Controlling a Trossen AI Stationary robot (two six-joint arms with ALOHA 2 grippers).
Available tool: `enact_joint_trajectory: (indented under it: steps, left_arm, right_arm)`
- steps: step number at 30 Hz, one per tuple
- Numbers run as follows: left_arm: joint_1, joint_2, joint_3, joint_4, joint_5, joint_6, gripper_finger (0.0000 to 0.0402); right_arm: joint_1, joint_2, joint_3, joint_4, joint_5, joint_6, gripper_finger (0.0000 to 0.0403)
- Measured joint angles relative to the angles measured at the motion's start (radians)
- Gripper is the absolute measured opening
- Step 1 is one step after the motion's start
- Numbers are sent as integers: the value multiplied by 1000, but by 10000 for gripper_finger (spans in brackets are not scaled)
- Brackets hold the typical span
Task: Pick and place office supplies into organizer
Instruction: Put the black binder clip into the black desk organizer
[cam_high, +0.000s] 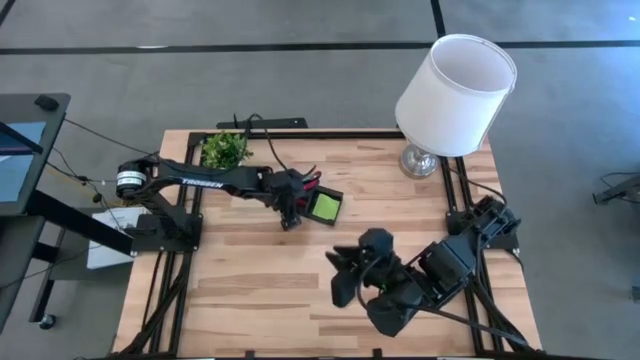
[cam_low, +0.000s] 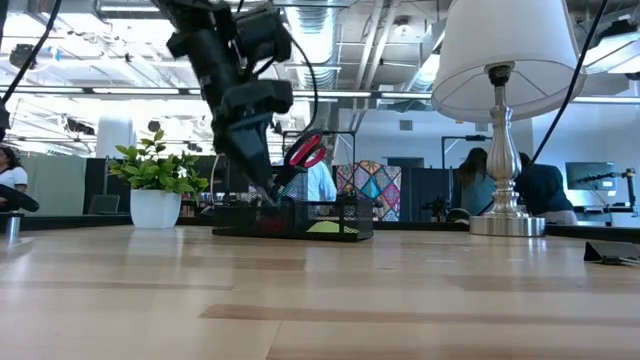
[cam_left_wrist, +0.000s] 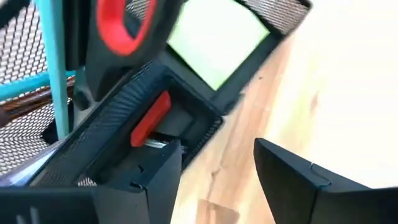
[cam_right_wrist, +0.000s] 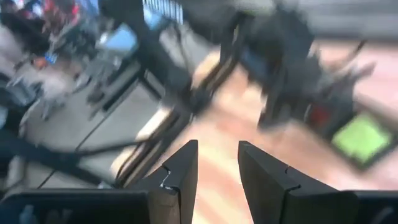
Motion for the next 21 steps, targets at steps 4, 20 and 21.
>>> enact_joint_trajectory:
  steps: [4, 20, 21]
  left_arm:
    - [-27, 0, 97, -135, -17, 17, 197]
    - [-83, -3, 462, -332, -133, 159, 197]
    - [-83, -3, 471, -334, -133, 159, 197]
  right_arm:
    - [36, 15, -30, -37, -145, 141, 108]
    - [92, 194, -270, -57, -680, 607, 108]
    - [81, 207, -269, -59, -675, 619, 108]
